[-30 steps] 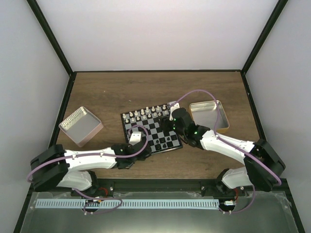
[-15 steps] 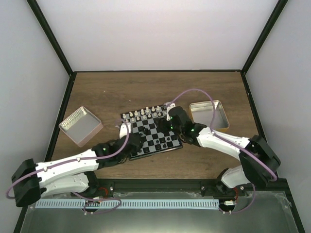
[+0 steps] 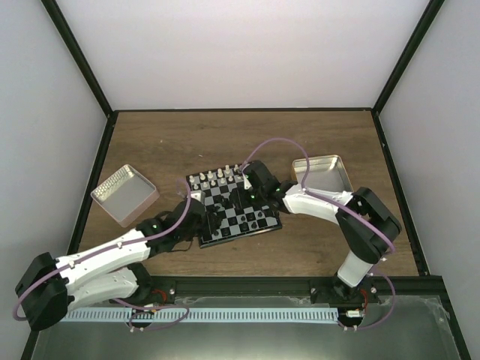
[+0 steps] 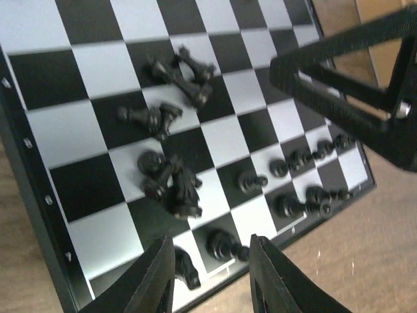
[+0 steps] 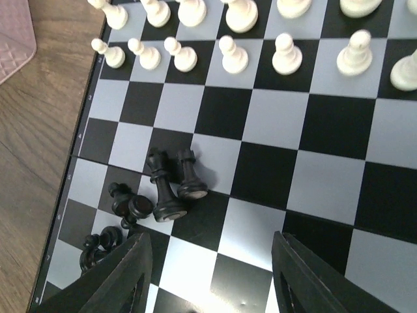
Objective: Set up the chess pieces on the board
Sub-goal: Adjust the chess piece on the chessboard.
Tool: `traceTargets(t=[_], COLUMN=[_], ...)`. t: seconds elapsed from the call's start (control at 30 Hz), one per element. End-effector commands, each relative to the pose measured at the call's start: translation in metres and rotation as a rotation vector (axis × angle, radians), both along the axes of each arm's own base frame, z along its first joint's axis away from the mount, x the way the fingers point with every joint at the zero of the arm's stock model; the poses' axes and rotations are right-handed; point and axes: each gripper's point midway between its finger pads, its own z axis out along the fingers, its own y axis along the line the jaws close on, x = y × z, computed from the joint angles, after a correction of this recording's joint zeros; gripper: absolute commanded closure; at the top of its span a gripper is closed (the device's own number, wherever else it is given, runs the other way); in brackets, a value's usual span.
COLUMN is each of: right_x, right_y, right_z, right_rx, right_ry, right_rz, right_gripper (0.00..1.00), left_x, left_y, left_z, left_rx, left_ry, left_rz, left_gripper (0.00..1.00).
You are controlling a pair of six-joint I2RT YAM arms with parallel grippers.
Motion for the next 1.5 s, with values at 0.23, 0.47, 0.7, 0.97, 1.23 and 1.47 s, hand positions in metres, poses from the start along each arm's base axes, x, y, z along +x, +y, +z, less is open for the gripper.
traceTargets(t=[0.23, 0.47, 0.7, 0.97, 1.23, 1.47], right_x=[0.0, 0.0, 0.0, -0.001, -0.001, -0.002], right_y=[0.007, 0.005, 0.004, 0.003, 0.002, 0.002], right_z=[0.006, 0.005, 0.003, 0.0, -0.001, -0.002], right_rx=[0.03, 0.023, 0.02, 0.014, 0.011, 0.008], right_ry=[0.037, 0.033, 0.036, 0.04, 0.039, 0.042], right_rz=[0.007, 0.004, 0.003, 0.004, 0.002, 0.001], right_gripper=[0.49, 0.49, 0.49, 0.49, 0.5, 0.5], left_x=[-0.018, -0.021, -0.02, -0.014, -0.014, -0.019], left_y=[-0.015, -0.02, -0.02, -0.018, -0.014, -0.013], left_z=[-0.03, -0.049, -0.055, -0.064, -0.064, -0.06], left_rx=[-0.022, 0.024, 0.05, 0.108, 0.146, 0.157], left_ry=[0.119, 0.179, 0.179, 0.187, 0.202, 0.212], left_rz=[-0.116, -0.151, -0.156, -0.146, -0.145, -0.177], left_gripper=[0.66, 0.69, 0.69, 0.71, 0.77, 0.8])
